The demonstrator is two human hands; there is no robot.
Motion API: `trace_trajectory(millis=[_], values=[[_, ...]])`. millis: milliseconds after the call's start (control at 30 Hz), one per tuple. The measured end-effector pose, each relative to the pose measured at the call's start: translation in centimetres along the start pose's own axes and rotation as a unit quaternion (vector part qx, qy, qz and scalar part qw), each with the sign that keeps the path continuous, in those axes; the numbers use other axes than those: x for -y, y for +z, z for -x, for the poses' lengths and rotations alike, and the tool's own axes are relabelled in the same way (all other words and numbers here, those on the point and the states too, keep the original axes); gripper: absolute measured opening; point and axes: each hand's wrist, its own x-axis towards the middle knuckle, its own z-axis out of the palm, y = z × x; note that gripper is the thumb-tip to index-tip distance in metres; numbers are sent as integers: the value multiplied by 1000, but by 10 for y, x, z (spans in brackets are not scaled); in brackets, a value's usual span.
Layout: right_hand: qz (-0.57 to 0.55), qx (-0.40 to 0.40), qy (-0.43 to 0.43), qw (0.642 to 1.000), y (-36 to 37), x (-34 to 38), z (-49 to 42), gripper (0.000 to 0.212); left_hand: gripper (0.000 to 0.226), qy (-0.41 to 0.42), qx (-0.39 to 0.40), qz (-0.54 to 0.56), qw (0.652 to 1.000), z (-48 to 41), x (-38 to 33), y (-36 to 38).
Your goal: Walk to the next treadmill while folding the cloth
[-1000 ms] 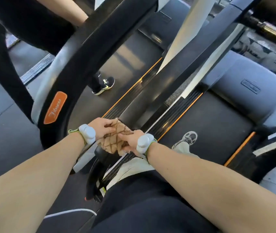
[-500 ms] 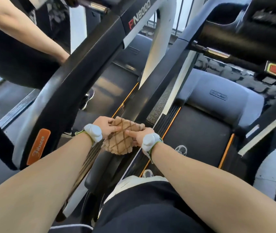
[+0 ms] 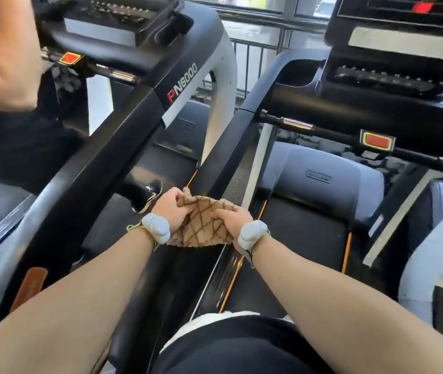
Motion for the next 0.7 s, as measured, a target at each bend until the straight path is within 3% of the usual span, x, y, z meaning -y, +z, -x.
trace_trajectory(millis=[67,267,600,700], values=[[3,-7,-21,1000,-20,15,-4,12,23,18,-5,-4,1000,-10,-22,10],[4,-48,-71,996,-103,53,-17,10,18,64,14,-10,998,-28,-97,68],[-5,-142,-84,986,-277,98,-17,27,55,89,75,29,993,-50,-218,184],[-23,-183,-78,980,-329,110,-17,25,46,58,101,31,993,-56,-257,222]])
